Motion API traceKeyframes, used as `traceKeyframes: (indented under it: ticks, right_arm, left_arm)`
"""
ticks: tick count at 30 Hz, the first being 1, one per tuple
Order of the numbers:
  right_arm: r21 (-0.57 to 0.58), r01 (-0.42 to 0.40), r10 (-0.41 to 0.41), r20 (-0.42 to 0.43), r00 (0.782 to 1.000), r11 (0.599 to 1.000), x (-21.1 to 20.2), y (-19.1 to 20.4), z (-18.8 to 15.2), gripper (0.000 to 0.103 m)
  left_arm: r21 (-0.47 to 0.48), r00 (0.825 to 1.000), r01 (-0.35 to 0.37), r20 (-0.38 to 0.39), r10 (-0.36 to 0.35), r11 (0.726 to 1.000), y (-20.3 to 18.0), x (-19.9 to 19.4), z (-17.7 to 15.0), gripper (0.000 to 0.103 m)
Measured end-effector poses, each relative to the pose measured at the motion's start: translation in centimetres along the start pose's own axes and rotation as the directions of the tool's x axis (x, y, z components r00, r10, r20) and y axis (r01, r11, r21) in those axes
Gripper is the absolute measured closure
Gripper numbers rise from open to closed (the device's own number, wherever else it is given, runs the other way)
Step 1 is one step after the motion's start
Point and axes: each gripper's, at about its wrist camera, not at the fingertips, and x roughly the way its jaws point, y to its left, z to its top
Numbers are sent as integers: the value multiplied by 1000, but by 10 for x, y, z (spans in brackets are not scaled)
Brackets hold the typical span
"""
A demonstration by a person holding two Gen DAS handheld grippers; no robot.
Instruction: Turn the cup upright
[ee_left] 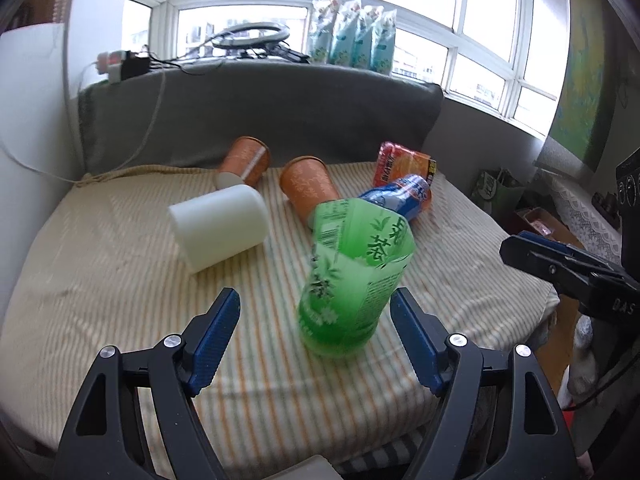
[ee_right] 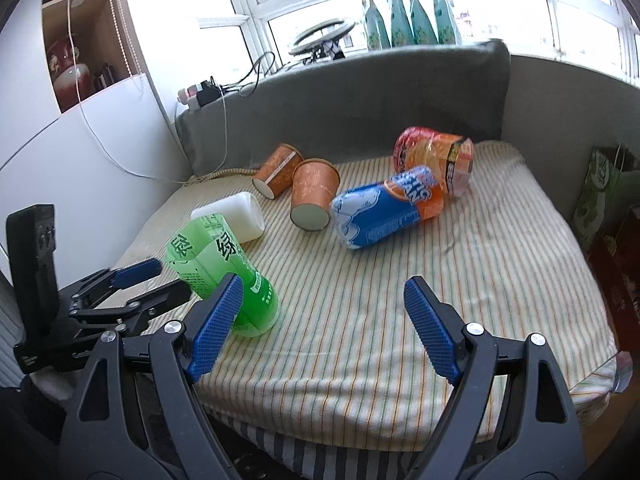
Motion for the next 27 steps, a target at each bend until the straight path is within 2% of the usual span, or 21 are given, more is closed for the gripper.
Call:
traceKeyframes:
  ticks: [5,6,8,10,17,27]
  right_arm:
    - [-29,58,-55,78,995,998,-10,9,-2,9]
    - [-30,66,-63,89,994,997,-12,10,-3,8]
    - [-30,89,-85,119,989,996,-16,11,-4,6]
    - [-28,112,-107,145,984,993,-19,13,-5,1]
    - [-35,180,-169,208,964,983,-28,17,-8,0]
    - [-34,183,-172,214,962,983,-28,19,-10,0]
  left_arm:
    - [-11,993,-61,99,62,998,8,-24,-4,24]
    - [-13,988,-82,131,83,997,9,-29,-4,21]
    - [-9,973,-136,186,136,991,10,-35,-5,20]
    - [-11,964,-169,209,167,986,11,-38,-4,20]
    - [-56,952,-192,231,200,980,19,-44,-2,20]
    - [-68,943,-205,253,216,976,19,-54,-3,20]
